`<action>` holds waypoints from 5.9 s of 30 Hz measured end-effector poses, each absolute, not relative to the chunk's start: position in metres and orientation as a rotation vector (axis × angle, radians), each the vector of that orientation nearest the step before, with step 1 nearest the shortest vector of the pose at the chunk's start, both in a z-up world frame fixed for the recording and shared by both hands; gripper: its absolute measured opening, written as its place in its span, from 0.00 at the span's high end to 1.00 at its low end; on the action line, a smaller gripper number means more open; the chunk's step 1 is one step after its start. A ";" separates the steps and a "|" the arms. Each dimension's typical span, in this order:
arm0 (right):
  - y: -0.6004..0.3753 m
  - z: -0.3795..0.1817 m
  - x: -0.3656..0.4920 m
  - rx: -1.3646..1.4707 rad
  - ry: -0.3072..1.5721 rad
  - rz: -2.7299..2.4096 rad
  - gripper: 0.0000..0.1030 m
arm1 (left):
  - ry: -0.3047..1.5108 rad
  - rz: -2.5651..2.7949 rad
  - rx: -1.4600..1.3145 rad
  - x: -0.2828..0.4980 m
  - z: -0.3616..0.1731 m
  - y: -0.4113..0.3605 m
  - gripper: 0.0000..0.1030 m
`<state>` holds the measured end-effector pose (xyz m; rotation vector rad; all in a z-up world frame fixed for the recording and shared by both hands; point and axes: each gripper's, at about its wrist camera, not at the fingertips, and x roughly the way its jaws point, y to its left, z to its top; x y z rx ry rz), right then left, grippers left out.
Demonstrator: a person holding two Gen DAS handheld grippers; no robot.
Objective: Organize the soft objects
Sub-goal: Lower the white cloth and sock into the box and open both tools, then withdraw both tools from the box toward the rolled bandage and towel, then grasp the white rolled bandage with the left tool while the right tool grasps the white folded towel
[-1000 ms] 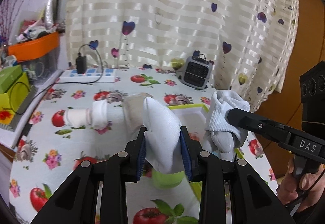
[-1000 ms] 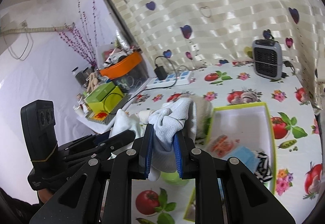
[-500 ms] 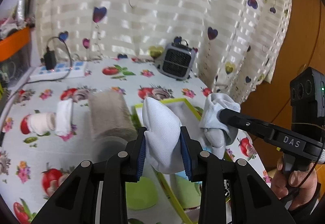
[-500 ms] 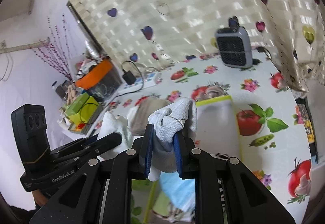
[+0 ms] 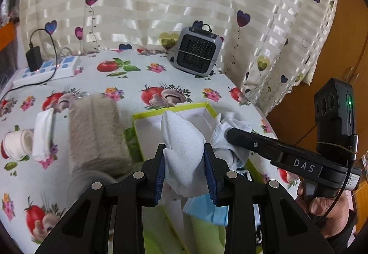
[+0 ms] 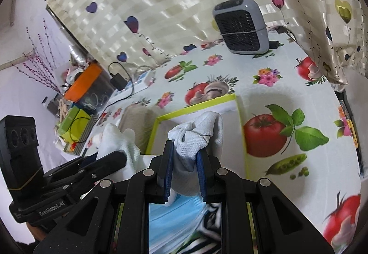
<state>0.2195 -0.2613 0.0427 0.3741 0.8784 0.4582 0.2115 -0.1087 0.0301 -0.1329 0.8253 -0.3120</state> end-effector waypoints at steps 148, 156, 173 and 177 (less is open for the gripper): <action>0.055 0.015 0.315 -0.250 1.202 0.628 0.62 | 0.814 0.089 -0.486 0.183 0.001 0.185 0.54; 0.074 -0.003 0.329 -0.315 1.270 0.632 0.62 | 0.821 0.088 -0.508 0.186 -0.005 0.189 0.54; 0.100 0.008 0.276 -0.497 1.211 0.916 0.89 | 0.805 0.116 -0.566 0.173 -0.006 0.205 0.54; 0.102 0.007 0.264 -0.500 1.210 0.944 0.89 | 0.826 0.136 -0.571 0.173 -0.012 0.208 0.54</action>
